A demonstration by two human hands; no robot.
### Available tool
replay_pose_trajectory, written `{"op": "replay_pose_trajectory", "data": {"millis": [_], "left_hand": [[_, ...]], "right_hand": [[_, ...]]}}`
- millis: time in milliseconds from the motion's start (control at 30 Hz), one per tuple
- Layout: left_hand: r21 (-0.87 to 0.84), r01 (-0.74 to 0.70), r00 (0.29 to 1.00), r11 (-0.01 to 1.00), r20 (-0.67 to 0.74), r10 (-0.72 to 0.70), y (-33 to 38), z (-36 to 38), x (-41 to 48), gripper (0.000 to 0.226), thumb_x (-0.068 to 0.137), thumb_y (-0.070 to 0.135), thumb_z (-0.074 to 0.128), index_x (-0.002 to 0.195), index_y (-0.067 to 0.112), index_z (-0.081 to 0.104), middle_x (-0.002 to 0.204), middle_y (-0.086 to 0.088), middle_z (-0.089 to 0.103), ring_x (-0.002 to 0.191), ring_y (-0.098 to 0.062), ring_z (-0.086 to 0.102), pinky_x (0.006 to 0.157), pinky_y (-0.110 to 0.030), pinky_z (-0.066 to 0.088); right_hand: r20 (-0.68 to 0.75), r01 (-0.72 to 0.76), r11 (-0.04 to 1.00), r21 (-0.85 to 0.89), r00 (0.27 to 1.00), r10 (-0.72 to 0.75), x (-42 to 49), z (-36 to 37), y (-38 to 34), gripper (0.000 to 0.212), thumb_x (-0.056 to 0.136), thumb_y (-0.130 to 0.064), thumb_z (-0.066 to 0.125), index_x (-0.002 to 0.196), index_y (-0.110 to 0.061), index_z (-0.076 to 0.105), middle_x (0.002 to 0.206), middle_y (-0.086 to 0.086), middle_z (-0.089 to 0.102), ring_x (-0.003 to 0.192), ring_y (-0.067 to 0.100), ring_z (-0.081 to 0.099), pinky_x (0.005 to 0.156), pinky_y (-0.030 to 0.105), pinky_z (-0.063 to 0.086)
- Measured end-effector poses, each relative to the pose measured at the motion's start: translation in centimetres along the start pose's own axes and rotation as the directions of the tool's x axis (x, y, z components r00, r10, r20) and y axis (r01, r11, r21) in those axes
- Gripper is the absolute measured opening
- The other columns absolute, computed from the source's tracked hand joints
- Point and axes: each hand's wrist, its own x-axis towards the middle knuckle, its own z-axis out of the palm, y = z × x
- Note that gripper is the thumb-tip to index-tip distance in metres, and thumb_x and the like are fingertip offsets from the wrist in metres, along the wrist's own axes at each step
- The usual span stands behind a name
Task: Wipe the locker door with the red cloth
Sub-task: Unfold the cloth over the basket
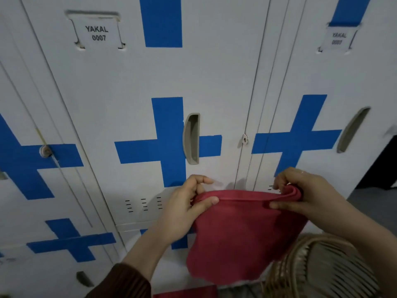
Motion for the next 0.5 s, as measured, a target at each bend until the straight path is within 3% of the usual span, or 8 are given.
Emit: {"op": "replay_pose_trajectory", "data": {"millis": [100,233,300,333,400,433,500], "left_hand": [[0.065,-0.001,0.994,0.998,0.113,-0.007,1.3,0.1,-0.8,0.016,0.077,0.023,0.072,0.091,0.024,0.066,0.083,0.007,0.065,0.079,-0.013,0.06,0.077,-0.025,0.048],[0.158,0.001,0.986,0.987,0.166,-0.028,2.4,0.4,-2.6,0.012,0.073,0.016,0.076,0.081,0.024,0.07,0.082,0.003,0.069,0.081,-0.019,0.061,0.079,-0.031,0.05],[0.145,0.016,0.988,0.989,0.152,-0.038,2.8,0.8,-3.8,0.013,0.074,0.016,0.076,0.077,0.027,0.07,0.08,0.0,0.071,0.082,-0.022,0.063,0.079,-0.035,0.05],[0.14,0.015,0.989,0.99,0.144,-0.036,3.0,1.2,-4.5,0.013,0.075,0.016,0.075,0.076,0.028,0.07,0.08,0.001,0.071,0.083,-0.022,0.063,0.079,-0.035,0.05],[0.145,0.004,0.991,0.989,0.13,-0.023,3.4,2.4,-5.7,0.014,0.076,0.017,0.074,0.075,0.031,0.07,0.08,0.004,0.072,0.083,-0.019,0.064,0.079,-0.028,0.049],[0.146,0.0,0.992,0.989,0.127,-0.019,3.5,3.1,-6.2,0.015,0.076,0.017,0.074,0.076,0.031,0.07,0.079,0.006,0.072,0.083,-0.015,0.064,0.078,-0.023,0.048],[0.134,0.011,0.992,0.991,0.124,-0.027,3.8,4.8,-6.9,0.017,0.077,0.016,0.073,0.076,0.032,0.07,0.079,0.009,0.072,0.082,-0.008,0.064,0.075,-0.013,0.046]], "right_hand": [[0.036,-0.096,0.992,0.077,0.995,0.093,-2.5,-1.3,-0.6,0.031,0.056,-0.043,0.072,0.068,-0.026,0.05,0.063,-0.002,0.056,0.055,0.009,0.046,0.051,0.019,0.036],[0.098,-0.152,0.976,0.157,0.986,0.138,-6.3,-3.0,-1.7,0.013,0.061,-0.03,0.074,0.067,-0.027,0.063,0.067,0.002,0.066,0.058,0.01,0.058,0.056,0.018,0.045],[0.111,-0.184,0.965,0.189,0.98,0.165,-8.5,-3.9,-1.7,0.016,0.062,-0.036,0.076,0.066,-0.026,0.065,0.065,0.005,0.067,0.056,0.01,0.06,0.055,0.019,0.046],[0.112,-0.193,0.963,0.188,0.978,0.174,-9.7,-4.4,-1.7,0.027,0.06,-0.048,0.077,0.067,-0.024,0.066,0.065,0.007,0.067,0.056,0.011,0.06,0.055,0.021,0.047],[0.111,-0.221,0.959,0.176,0.973,0.204,-12.2,-5.4,-1.3,0.049,0.048,-0.065,0.074,0.069,-0.021,0.067,0.067,0.009,0.068,0.057,0.012,0.062,0.054,0.022,0.048],[0.112,-0.244,0.955,0.17,0.967,0.227,-13.2,-5.8,-1.1,0.048,0.048,-0.063,0.075,0.07,-0.021,0.068,0.068,0.01,0.068,0.058,0.013,0.063,0.054,0.023,0.049],[0.127,-0.306,0.942,0.135,0.949,0.29,-15.0,-6.4,-0.3,0.021,0.062,-0.04,0.08,0.066,-0.023,0.068,0.066,0.005,0.068,0.058,0.013,0.063,0.055,0.021,0.048]]}}
